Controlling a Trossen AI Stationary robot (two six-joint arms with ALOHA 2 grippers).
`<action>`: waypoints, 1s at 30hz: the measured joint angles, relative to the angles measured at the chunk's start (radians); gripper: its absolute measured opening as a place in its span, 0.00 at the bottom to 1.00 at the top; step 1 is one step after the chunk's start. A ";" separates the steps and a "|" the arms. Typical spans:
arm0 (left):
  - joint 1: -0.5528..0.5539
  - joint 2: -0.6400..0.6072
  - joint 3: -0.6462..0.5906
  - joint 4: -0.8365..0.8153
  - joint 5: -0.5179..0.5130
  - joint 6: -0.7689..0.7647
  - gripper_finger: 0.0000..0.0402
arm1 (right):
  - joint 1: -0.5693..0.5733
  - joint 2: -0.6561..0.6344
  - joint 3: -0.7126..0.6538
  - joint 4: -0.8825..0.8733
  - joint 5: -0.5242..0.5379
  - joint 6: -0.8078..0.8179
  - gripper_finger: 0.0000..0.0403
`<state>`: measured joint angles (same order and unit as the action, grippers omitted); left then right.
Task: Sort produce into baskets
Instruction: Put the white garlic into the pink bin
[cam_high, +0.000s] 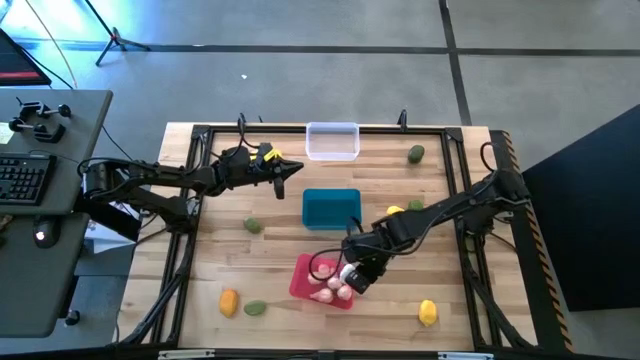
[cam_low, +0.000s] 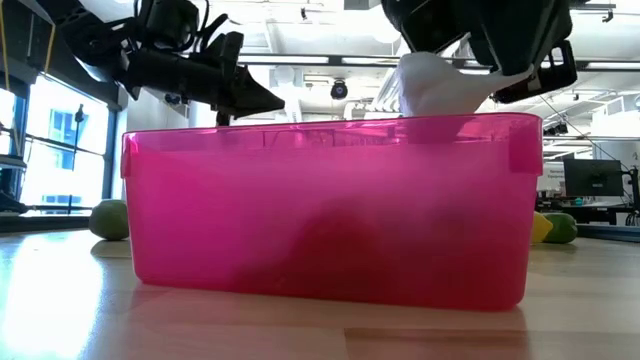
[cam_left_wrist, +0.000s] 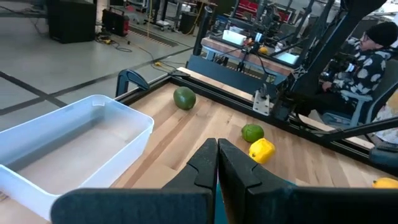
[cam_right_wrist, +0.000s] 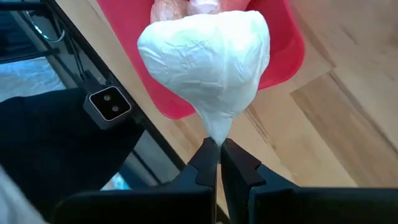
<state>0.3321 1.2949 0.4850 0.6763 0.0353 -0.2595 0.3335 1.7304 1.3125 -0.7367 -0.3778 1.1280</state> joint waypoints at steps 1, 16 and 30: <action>0.000 0.000 0.000 0.000 -0.001 0.000 0.00 | -0.003 0.005 0.000 0.002 -0.017 0.008 0.00; 0.002 0.000 0.000 -0.036 -0.052 0.000 0.00 | -0.051 0.059 0.000 -0.047 -0.093 0.104 0.00; 0.002 0.000 0.000 -0.049 -0.072 0.000 0.00 | -0.067 0.059 0.045 -0.201 -0.041 -0.011 0.00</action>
<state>0.3336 1.2953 0.4850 0.6273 -0.0363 -0.2592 0.2668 1.7889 1.3575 -0.9380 -0.4184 1.1173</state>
